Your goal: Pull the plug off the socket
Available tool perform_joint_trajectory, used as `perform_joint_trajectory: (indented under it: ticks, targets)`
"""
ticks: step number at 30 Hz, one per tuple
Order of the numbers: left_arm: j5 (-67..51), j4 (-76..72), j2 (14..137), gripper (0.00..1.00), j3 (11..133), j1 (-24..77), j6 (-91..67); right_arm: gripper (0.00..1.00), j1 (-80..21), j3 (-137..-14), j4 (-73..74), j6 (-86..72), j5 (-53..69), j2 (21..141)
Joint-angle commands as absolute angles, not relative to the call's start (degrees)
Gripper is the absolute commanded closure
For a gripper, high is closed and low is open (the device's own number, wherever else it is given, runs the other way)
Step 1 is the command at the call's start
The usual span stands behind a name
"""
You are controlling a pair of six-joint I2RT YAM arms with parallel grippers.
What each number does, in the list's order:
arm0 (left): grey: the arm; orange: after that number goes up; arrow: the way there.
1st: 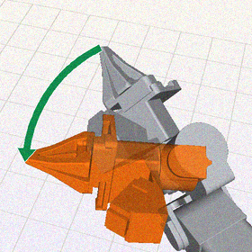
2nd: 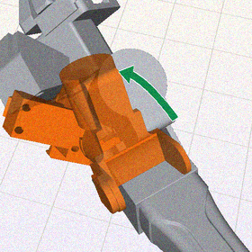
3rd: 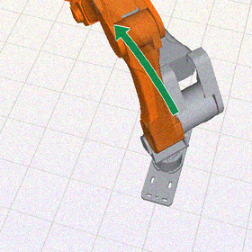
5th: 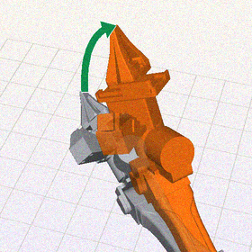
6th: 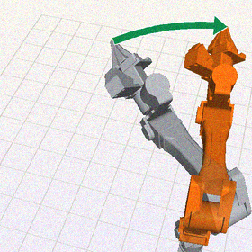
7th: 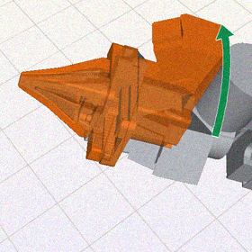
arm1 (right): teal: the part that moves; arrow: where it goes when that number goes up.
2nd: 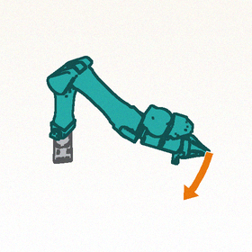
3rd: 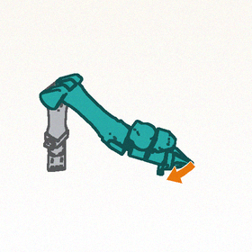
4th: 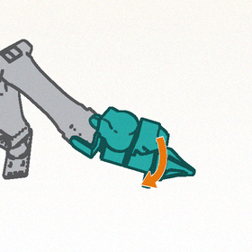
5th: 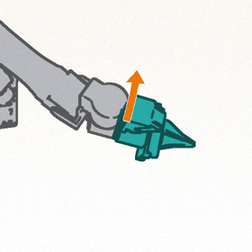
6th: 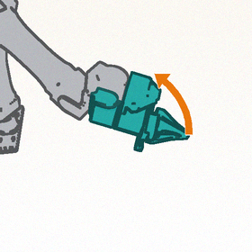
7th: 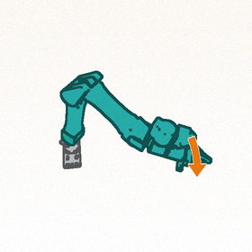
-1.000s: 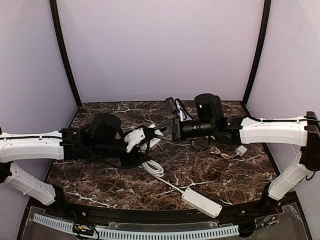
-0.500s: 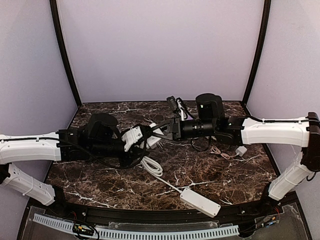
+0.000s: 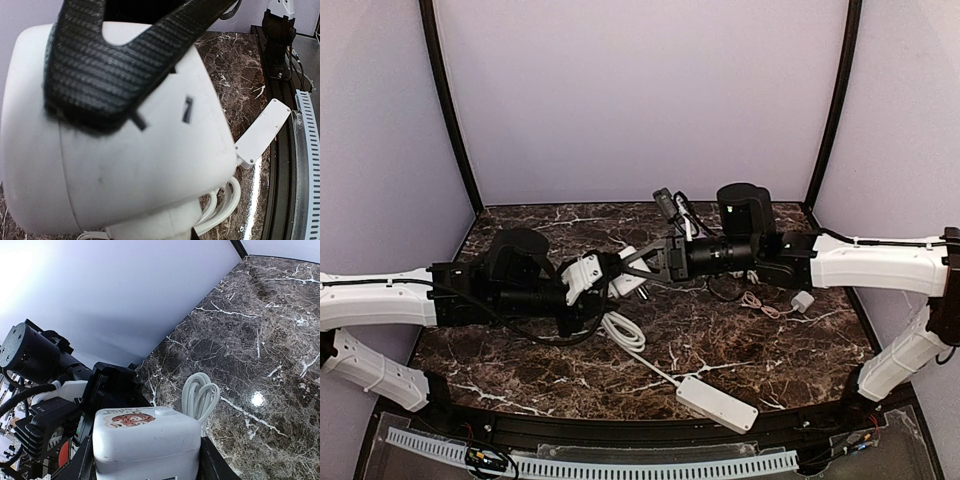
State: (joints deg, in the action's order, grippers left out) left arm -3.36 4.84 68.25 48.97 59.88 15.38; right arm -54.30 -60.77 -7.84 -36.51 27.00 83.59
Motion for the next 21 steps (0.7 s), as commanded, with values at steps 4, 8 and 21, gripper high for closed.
perform_joint_trajectory:
  ticks: [4, 8, 21]
  targets:
    - [-5.03, 5.71, 66.17, 0.99, 49.02, 59.39, 14.46, 1.00, -53.17, -61.73, -0.18, -42.93, 7.26, 80.88]
    - [-6.59, 5.48, 66.67, 0.99, 48.96, 59.41, 13.92, 1.00, -53.17, -58.87, -2.24, -48.12, 0.29, 79.74]
    - [-9.72, 7.03, 66.29, 0.99, 49.69, 59.18, 14.26, 1.00, -51.27, -61.35, -5.31, -37.15, 13.82, 80.95]
